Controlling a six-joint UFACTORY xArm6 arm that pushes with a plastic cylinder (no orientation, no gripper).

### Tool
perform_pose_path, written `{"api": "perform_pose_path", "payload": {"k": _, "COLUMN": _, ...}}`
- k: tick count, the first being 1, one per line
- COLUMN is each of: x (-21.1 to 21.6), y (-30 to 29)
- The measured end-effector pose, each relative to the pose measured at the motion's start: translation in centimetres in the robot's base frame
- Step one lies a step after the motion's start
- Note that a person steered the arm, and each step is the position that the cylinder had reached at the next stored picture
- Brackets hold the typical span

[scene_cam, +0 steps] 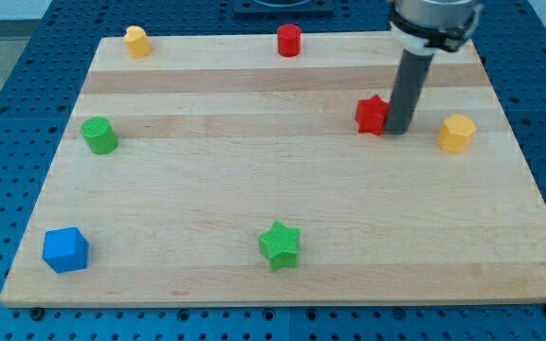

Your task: Place the red star at the center of the board

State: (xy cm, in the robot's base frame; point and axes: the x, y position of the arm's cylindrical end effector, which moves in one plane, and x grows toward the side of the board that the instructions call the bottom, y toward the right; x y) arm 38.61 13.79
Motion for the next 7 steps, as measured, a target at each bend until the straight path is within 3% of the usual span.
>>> {"api": "perform_pose_path", "payload": {"k": 1, "x": -2.2, "y": -4.2}}
{"api": "perform_pose_path", "payload": {"k": 3, "x": -7.7, "y": -4.8}}
{"api": "perform_pose_path", "payload": {"k": 5, "x": -2.0, "y": -9.1}}
{"api": "perform_pose_path", "payload": {"k": 6, "x": -2.2, "y": -8.4}}
{"api": "perform_pose_path", "payload": {"k": 7, "x": -5.7, "y": -2.1}}
